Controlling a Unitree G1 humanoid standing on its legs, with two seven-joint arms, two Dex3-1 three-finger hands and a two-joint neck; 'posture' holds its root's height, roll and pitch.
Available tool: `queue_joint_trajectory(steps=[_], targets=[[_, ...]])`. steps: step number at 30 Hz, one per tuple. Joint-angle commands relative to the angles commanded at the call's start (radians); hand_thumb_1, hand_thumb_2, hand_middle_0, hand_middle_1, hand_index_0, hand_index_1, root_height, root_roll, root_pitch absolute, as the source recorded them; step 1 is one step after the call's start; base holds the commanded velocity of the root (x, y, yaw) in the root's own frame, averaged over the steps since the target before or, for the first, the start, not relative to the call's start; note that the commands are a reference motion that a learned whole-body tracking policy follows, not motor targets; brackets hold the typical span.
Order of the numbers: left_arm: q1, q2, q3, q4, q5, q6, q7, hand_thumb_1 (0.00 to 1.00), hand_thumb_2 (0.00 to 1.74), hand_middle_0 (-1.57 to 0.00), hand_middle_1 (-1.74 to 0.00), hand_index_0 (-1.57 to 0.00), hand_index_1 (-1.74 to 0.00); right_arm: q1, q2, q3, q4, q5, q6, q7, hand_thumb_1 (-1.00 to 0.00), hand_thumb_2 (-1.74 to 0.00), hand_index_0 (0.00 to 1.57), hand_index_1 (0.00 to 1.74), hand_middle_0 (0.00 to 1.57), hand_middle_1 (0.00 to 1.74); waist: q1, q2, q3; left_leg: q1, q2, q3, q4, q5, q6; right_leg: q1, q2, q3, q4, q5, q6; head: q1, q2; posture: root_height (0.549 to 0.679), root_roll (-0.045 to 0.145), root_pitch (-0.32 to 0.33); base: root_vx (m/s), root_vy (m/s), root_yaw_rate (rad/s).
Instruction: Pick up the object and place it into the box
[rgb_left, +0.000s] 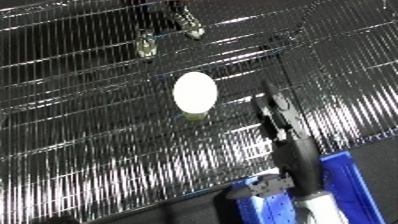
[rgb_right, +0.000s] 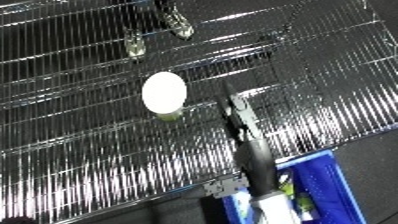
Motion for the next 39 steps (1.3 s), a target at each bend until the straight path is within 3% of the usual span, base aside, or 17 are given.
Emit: queue_joint_trajectory(steps=[7,13,20,28,39], targets=[[-0.047,-0.005,-0.025,-0.032,0.018,-0.016,0.030,1.00,1.74,-1.57,-1.74,-1.57,-1.74,-0.036,-0.017,0.004,0.004,0.000,-0.025,-0.027,0.00,0.00,0.00,0.00,0.00,0.00,-0.003,0.012,0.000,-0.115,-0.010,0.011,0.081,-0.025,0.0103,-0.123,0.0089,0.005,0.089,-0.018,-0.0005,0.005,0.102,0.617,0.043,0.160,-0.050,0.016,0.025],[-0.078,-0.015,-0.031,-0.045,0.028,-0.019,0.038,1.00,1.74,-1.57,-1.74,-1.57,-1.74,-0.069,-0.030,0.005,0.015,-0.005,-0.033,-0.029,0.00,0.00,0.00,0.00,0.00,0.00,0.000,0.018,0.000,-0.180,-0.010,0.018,0.142,-0.050,0.0178,-0.191,0.0091,0.006,0.148,-0.036,-0.0018,0.018,0.159,0.608,0.041,0.190,-0.039,0.012,-0.002],[-0.094,-0.022,-0.029,-0.049,0.025,-0.029,0.041,1.00,1.74,-1.57,-1.74,-1.57,-1.74,-0.104,-0.048,0.004,0.038,0.005,-0.027,-0.025,0.00,0.00,0.00,0.00,0.00,0.00,0.006,0.025,0.000,-0.233,-0.011,0.023,0.195,-0.071,0.0204,-0.245,0.0068,0.007,0.192,-0.048,-0.0033,0.030,0.169,0.599,0.038,0.210,-0.023,0.022,0.001],[-0.125,-0.018,-0.031,-0.046,0.015,-0.025,0.044,1.00,1.74,-1.57,-1.74,-1.57,-1.74,-0.170,-0.059,0.019,0.124,0.028,0.001,-0.028,0.00,0.00,0.00,0.00,0.00,0.00,0.022,0.033,0.000,-0.270,-0.012,0.023,0.214,-0.078,0.0222,-0.283,0.0056,0.006,0.206,-0.047,-0.0021,0.067,0.168,0.595,0.034,0.232,-0.014,0.012,0.036],[-0.156,0.000,-0.056,-0.027,-0.017,-0.024,0.034,1.00,1.74,-1.57,-1.74,-1.57,-1.74,-0.315,-0.086,0.051,0.314,0.071,-0.030,-0.058,0.00,0.00,0.00,0.00,0.00,0.00,0.058,0.046,0.000,-0.288,-0.021,0.014,0.213,-0.078,0.0240,-0.299,-0.0026,-0.005,0.203,-0.041,-0.0044,0.138,0.156,0.595,0.031,0.245,-0.004,0.000,0.066]])
